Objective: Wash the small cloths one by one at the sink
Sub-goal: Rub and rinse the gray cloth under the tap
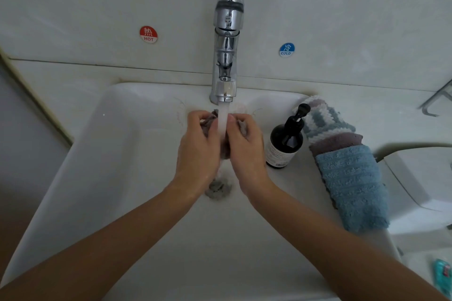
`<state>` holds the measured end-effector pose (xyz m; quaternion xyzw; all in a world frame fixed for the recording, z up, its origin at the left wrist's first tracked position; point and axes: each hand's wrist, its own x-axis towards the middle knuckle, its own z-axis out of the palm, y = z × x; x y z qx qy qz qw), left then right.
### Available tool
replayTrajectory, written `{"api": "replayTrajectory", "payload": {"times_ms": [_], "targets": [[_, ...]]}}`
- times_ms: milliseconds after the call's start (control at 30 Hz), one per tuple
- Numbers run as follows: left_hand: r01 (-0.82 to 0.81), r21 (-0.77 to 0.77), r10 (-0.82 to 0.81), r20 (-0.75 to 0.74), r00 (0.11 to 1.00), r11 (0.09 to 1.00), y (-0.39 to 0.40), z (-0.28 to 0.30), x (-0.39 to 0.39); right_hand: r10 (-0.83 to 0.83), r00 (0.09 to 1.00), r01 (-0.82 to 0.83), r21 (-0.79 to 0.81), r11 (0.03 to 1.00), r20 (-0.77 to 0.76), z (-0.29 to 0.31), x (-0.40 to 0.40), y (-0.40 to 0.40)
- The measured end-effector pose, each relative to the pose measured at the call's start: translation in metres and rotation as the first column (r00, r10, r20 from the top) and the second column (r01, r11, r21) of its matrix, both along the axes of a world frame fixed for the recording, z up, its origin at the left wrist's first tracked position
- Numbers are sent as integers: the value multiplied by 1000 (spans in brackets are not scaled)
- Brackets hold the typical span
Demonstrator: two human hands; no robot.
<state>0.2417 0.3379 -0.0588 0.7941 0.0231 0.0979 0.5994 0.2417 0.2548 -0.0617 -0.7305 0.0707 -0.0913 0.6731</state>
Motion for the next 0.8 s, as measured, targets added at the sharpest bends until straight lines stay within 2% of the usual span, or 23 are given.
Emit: {"api": "replayTrajectory", "payload": {"times_ms": [167, 233, 333, 400, 467, 567, 667, 800], "targets": [[-71, -219, 68, -20, 997, 973, 1, -2, 2, 69, 993, -63, 65, 996, -94, -4, -1, 3], [-104, -262, 103, -17, 995, 960, 2, -3, 1, 128, 977, -112, 104, 988, -168, 0, -2, 4], [-137, -381, 136, -30, 990, 914, 2, 0, 1, 150, 962, -137, 72, 988, -230, 6, -2, 1], [-151, -420, 149, -39, 988, 895, 3, 4, 2, 179, 951, -148, 136, 980, -253, 10, -2, 0], [-149, -417, 152, -27, 988, 897, 5, 7, 4, 219, 932, -166, 198, 966, -288, 11, -1, 2], [-136, -377, 135, -30, 990, 916, 5, 8, 4, 187, 922, -97, 266, 959, -340, 13, -1, 3], [-123, -231, 112, -58, 992, 965, 2, 2, 4, 122, 939, -33, 272, 962, -321, 11, 0, -2], [-107, 23, 107, -18, 994, 994, 2, -4, 1, 40, 960, 29, 238, 971, -277, 8, 2, -6]]}}
